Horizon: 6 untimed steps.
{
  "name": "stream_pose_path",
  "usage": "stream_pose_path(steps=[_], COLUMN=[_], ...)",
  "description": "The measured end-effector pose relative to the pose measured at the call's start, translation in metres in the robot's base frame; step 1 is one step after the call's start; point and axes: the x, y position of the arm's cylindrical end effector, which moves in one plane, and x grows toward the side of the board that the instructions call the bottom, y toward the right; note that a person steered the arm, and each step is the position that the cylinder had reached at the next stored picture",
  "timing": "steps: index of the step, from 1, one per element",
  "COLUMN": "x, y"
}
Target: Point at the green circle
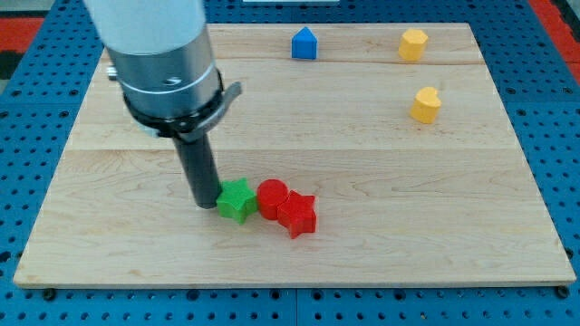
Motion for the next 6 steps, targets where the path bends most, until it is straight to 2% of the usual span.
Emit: stream_pose_path(steps=[1,2,3,4,5,6], x=[0.005,0.013,-0.014,-0.065,-0.118,-0.158], y=[0.022,-0.013,-0.057,-0.117,-0.140,-0.138])
